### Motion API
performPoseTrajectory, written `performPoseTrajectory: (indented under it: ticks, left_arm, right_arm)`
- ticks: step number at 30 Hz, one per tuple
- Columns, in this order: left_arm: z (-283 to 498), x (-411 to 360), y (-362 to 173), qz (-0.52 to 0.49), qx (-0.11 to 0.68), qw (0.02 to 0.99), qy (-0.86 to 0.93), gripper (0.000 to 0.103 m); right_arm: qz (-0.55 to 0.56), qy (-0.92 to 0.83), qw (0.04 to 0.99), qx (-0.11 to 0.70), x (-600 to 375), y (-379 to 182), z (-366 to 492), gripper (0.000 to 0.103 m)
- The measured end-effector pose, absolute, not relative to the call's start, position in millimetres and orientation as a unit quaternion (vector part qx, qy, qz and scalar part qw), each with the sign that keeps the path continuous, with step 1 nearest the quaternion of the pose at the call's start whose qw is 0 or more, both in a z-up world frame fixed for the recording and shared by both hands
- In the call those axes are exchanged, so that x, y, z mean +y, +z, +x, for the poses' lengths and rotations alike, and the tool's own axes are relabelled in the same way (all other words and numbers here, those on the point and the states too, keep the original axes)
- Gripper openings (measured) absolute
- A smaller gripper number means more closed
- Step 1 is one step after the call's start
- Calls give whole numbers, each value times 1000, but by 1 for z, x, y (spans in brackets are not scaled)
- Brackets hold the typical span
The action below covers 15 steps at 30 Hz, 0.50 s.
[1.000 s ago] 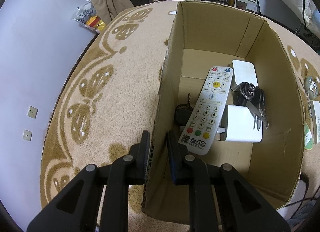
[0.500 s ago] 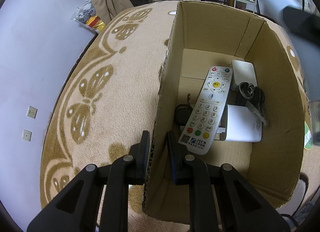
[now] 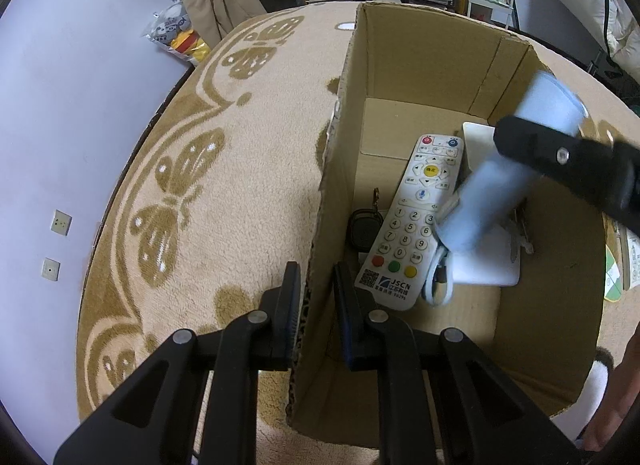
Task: Organize rigid objects
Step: 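Carry the light-blue device into the box and release it with the right tool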
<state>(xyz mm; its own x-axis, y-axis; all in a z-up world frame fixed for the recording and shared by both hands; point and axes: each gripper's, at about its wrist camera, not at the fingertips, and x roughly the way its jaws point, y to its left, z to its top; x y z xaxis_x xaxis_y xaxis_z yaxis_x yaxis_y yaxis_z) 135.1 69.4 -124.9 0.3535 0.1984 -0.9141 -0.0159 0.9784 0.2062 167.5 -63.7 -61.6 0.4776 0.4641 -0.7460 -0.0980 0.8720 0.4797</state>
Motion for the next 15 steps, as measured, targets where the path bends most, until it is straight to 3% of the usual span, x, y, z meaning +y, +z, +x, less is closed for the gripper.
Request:
performPoseTrajectory:
  ticks: [13, 15]
  left_arm:
    - [134, 69, -124, 80, 564, 819, 65, 16]
    - [134, 69, -124, 81, 564, 819, 65, 16]
  right_arm:
    - [170, 161, 844, 483, -64, -51, 161, 32]
    - [184, 170, 843, 476, -71, -44, 159, 36]
